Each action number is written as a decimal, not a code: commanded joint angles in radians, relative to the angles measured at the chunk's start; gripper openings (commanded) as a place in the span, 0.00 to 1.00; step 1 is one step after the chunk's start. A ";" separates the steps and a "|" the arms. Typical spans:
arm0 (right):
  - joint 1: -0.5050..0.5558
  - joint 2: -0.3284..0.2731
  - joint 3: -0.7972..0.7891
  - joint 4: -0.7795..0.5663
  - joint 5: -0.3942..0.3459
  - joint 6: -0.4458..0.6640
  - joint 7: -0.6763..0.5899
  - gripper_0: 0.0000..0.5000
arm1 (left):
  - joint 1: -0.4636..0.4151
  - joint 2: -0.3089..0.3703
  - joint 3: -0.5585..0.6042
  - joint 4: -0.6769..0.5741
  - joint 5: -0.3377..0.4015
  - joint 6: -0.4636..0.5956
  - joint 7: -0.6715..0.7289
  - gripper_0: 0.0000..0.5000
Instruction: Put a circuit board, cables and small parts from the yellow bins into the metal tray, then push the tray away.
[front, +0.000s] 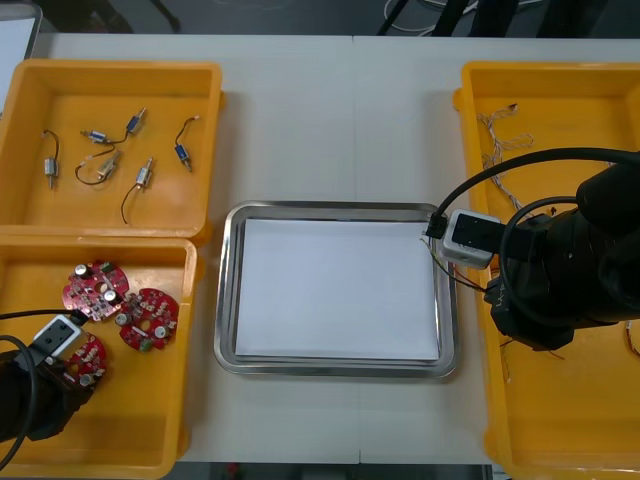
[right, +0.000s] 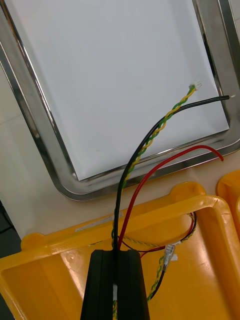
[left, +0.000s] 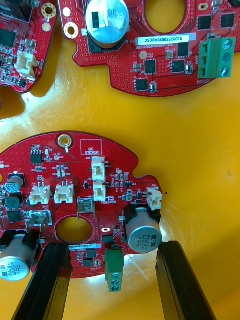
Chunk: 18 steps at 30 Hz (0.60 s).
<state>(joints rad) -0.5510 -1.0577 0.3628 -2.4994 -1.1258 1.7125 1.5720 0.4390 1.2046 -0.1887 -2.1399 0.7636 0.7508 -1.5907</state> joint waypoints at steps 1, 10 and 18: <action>-0.027 0.010 0.002 -0.010 -0.002 0.007 -0.047 0.00 | 0.000 -0.016 -0.025 0.002 -0.012 -0.011 0.043 1.00; -0.027 0.010 0.001 -0.012 -0.005 0.007 -0.047 0.00 | 0.014 -0.016 -0.025 0.002 -0.021 -0.011 0.048 1.00; -0.027 0.010 0.002 -0.010 -0.005 0.007 -0.047 0.00 | 0.018 -0.016 -0.025 0.002 -0.029 -0.011 0.049 0.00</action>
<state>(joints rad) -0.5510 -1.0577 0.3628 -2.4994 -1.1263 1.7127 1.5719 0.4390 1.2046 -0.1980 -2.1350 0.7484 0.7505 -1.5907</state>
